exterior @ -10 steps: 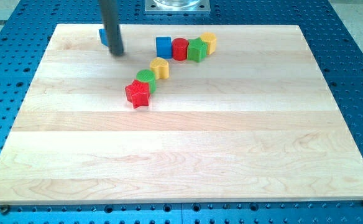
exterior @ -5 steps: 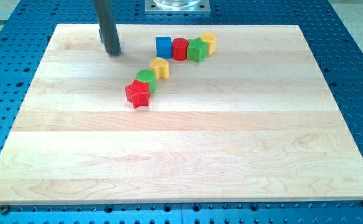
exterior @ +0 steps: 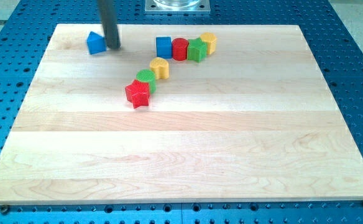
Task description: Move the triangle to the left center of the board
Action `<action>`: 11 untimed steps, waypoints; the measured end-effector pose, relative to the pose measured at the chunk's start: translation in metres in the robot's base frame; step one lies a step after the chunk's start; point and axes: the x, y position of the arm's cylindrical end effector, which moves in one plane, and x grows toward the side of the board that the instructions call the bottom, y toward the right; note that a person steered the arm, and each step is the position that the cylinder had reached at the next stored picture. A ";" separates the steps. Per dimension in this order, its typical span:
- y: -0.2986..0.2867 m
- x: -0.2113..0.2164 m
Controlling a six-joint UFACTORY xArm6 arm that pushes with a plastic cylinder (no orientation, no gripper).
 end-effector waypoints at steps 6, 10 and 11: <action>-0.028 -0.041; -0.078 0.036; -0.049 -0.019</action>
